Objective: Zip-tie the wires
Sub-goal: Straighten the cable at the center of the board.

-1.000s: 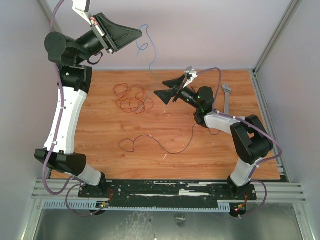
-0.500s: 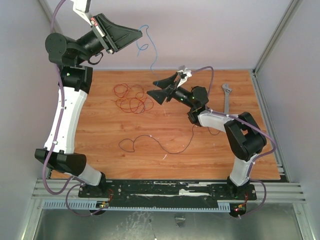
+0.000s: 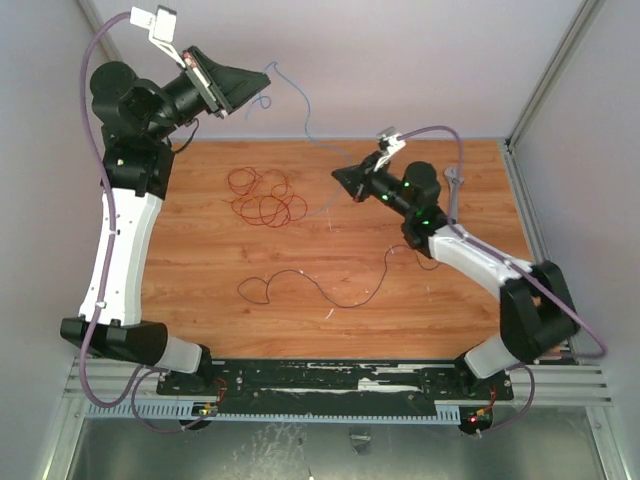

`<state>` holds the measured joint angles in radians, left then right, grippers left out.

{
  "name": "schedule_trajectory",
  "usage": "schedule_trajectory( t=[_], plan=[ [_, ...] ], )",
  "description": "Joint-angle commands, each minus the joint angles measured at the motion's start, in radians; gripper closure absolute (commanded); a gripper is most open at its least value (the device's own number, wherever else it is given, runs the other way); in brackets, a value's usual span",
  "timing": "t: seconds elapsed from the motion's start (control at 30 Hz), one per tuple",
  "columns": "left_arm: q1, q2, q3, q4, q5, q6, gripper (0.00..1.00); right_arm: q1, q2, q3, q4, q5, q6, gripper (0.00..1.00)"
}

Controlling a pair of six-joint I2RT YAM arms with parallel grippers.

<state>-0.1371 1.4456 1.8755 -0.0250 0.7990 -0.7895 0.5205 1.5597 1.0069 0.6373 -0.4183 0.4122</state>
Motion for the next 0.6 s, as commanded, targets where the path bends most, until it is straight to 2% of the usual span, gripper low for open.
schedule_trajectory(
  t=[0.0, 0.1, 0.17, 0.27, 0.4, 0.57],
  plan=[
    [0.01, -0.067, -0.102, -0.287, -0.208, 0.276, 1.0, -0.03, -0.151, 0.022, -0.518, 0.252, -0.25, 1.0],
    [0.005, -0.139, -0.296, -0.32, -0.347, 0.327, 1.0, -0.032, -0.201, 0.068, -0.737, 0.341, -0.302, 1.0],
    [-0.005, -0.195, -0.484, -0.308, -0.431, 0.329, 1.0, -0.032, -0.224, 0.099, -0.854, 0.356, -0.32, 1.0],
    [-0.036, -0.271, -0.685, -0.294, -0.527, 0.328, 1.0, -0.033, -0.244, 0.134, -1.015, 0.46, -0.334, 1.0],
    [-0.089, -0.331, -0.85, -0.319, -0.65, 0.33, 1.0, -0.031, -0.279, 0.138, -1.154, 0.66, -0.342, 1.0],
    [-0.206, -0.377, -1.006, -0.298, -0.78, 0.284, 1.0, -0.03, -0.303, 0.14, -1.337, 0.721, -0.316, 1.0]
  ],
)
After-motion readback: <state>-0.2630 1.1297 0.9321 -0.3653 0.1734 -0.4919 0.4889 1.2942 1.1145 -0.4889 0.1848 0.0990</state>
